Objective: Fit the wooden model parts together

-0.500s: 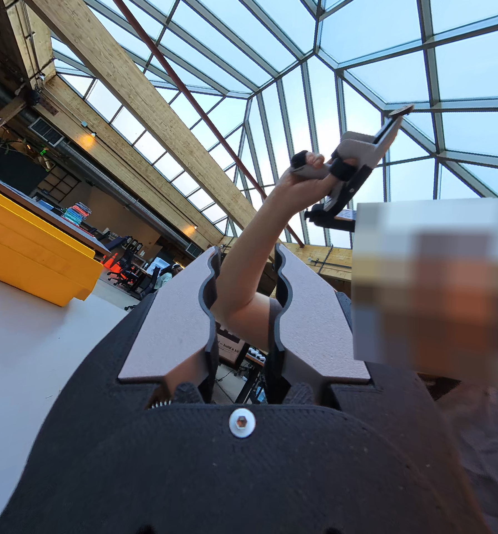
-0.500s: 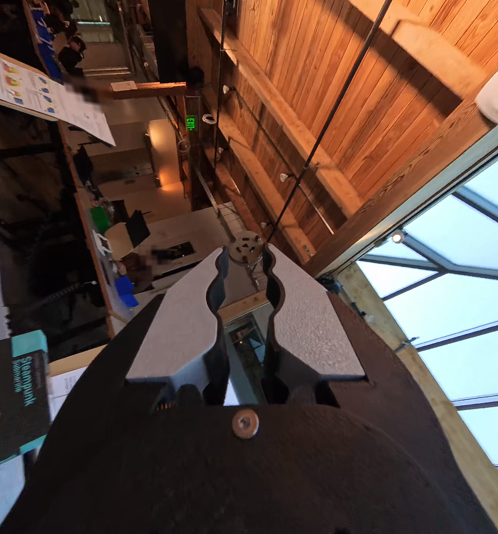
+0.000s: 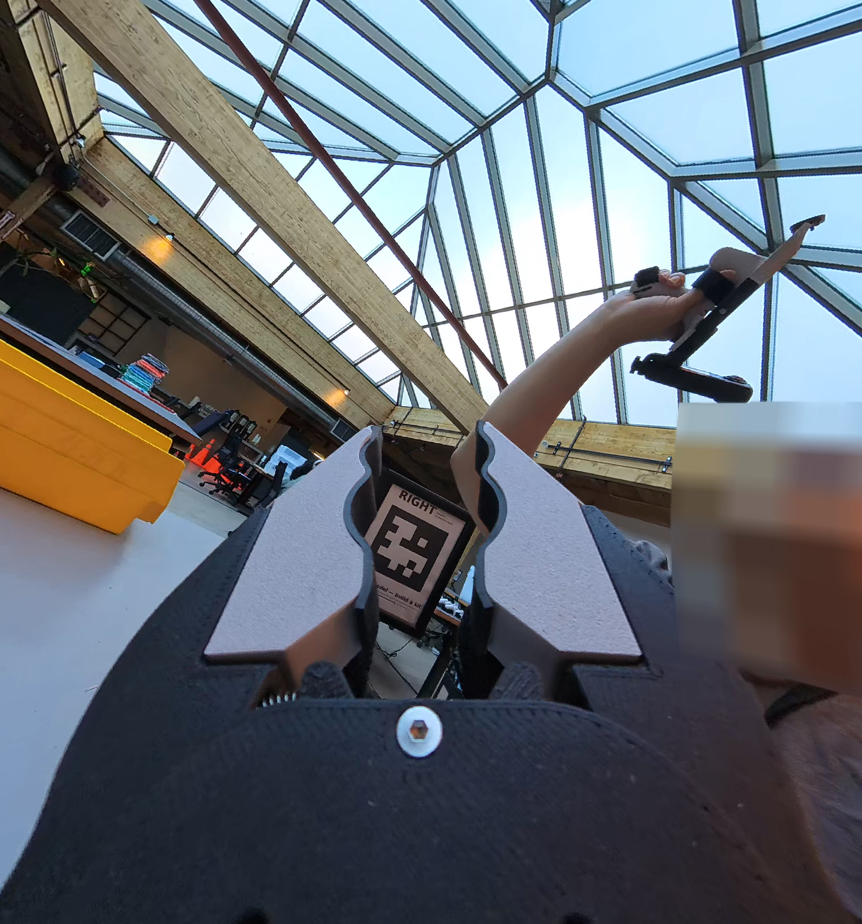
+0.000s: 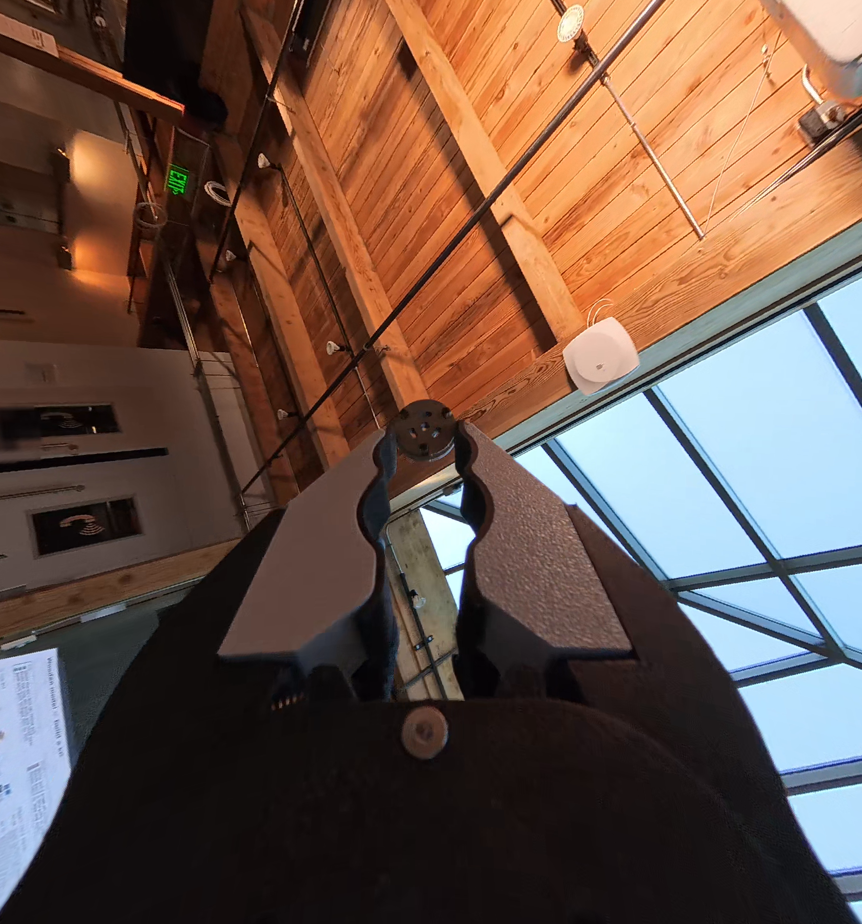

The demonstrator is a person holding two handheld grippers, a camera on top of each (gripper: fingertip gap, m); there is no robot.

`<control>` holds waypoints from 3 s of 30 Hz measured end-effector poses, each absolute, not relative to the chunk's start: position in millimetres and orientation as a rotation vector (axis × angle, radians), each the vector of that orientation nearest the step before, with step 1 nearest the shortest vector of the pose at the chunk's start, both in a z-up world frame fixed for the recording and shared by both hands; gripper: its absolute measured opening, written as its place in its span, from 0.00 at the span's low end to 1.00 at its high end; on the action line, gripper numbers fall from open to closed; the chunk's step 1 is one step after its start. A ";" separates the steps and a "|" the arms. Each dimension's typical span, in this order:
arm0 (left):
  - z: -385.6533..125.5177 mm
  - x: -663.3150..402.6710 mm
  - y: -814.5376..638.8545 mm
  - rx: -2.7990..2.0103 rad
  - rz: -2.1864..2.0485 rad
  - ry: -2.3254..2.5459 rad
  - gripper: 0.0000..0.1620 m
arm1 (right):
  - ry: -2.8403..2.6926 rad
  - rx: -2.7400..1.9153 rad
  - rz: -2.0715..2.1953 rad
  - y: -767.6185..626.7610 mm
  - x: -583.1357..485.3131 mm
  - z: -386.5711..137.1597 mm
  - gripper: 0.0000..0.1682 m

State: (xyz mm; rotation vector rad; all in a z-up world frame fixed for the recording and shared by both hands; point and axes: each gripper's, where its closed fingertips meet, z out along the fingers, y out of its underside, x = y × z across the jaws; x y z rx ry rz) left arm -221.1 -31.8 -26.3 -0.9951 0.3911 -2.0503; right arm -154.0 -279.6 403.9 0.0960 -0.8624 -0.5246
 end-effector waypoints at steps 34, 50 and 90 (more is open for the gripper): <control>-24.3 -223.4 -32.9 -0.990 -2.041 0.407 0.22 | -0.834 0.226 -0.566 -319.9 -157.5 409.1 0.13; -25.2 -223.2 -32.6 -0.992 -2.045 0.406 0.22 | -0.837 0.228 -0.552 -318.1 -159.8 405.7 0.13; -27.9 -348.8 -19.9 -1.254 -1.230 0.332 0.22 | -1.589 -1.467 0.731 -118.4 -232.1 -140.3 0.13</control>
